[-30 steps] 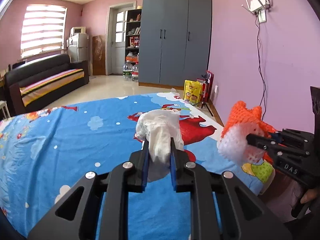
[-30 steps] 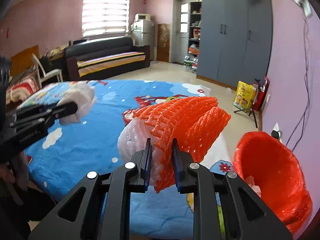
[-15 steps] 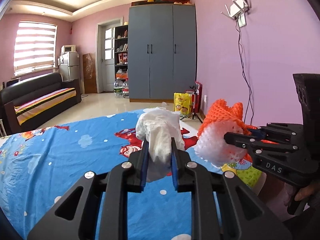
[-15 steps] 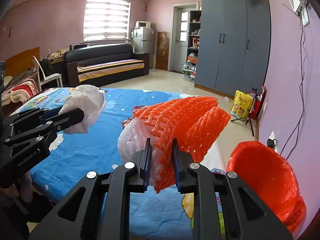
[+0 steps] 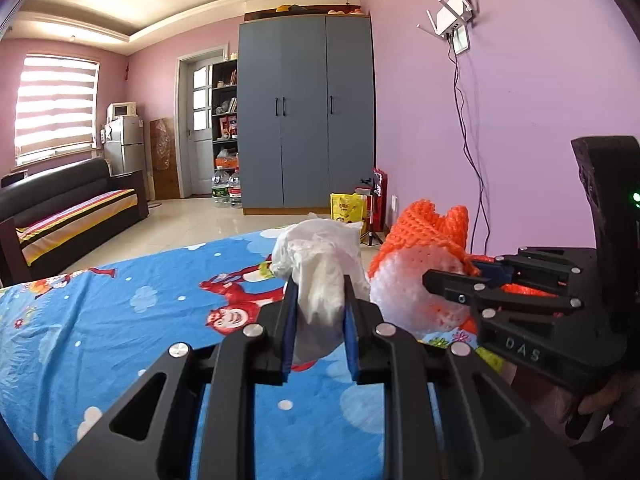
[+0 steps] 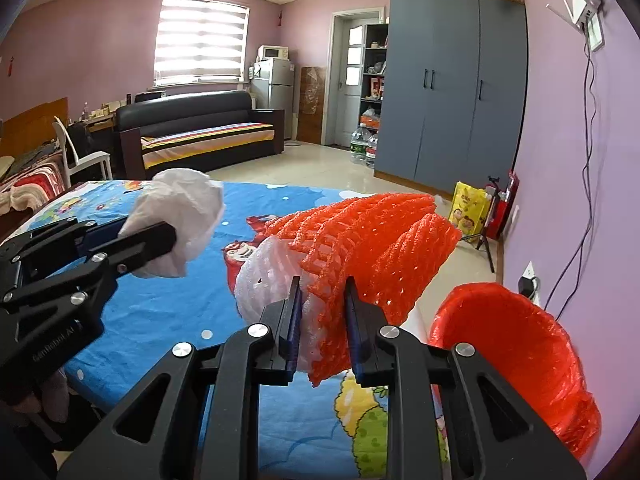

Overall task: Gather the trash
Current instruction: 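Carry the orange net and white tissue to the red bin and release both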

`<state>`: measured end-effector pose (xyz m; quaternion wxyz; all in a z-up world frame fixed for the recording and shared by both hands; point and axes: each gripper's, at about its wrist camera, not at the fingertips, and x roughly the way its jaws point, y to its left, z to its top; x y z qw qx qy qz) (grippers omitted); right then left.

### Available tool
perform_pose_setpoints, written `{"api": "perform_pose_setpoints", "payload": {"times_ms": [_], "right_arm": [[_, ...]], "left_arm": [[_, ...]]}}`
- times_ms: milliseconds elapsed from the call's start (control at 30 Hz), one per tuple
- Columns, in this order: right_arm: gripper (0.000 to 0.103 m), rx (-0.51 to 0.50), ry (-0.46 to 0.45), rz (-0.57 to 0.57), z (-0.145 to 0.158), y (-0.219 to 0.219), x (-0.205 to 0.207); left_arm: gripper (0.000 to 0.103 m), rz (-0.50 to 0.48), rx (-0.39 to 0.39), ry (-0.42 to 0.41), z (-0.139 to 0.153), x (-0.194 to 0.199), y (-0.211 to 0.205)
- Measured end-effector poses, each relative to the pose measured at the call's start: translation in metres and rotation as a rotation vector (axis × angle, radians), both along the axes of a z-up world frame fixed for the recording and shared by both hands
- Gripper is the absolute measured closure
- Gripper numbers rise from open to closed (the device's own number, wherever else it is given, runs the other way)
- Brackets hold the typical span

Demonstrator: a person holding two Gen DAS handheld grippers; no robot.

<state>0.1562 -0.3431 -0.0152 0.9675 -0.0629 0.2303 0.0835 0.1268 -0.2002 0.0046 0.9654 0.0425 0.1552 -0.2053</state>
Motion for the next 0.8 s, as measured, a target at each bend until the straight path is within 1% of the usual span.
{"api": "perform_pose_setpoints", "payload": {"times_ms": [133, 333, 467, 600, 700, 800], "right_arm": [[0.082, 0.003, -0.003, -0.022, 0.0, -0.008, -0.001], [0.082, 0.016, -0.01, -0.08, 0.005, -0.033, -0.002], [0.082, 0.03, -0.007, -0.113, 0.007, -0.049, -0.001], [0.082, 0.022, -0.005, -0.142, 0.007, -0.058, -0.001], [0.082, 0.028, 0.006, -0.166, 0.006, -0.07, 0.0], [0.082, 0.014, 0.015, -0.196, 0.005, -0.078, 0.001]], "left_arm": [[0.082, -0.006, 0.0, 0.012, -0.003, 0.007, -0.014], [0.082, -0.029, -0.002, 0.018, -0.004, 0.015, -0.034], [0.082, -0.057, -0.001, 0.022, -0.004, 0.021, -0.049], [0.082, -0.089, -0.006, 0.034, -0.003, 0.027, -0.065], [0.082, -0.122, 0.005, 0.036, -0.004, 0.032, -0.084], [0.082, -0.147, 0.014, 0.05, -0.008, 0.038, -0.097]]}}
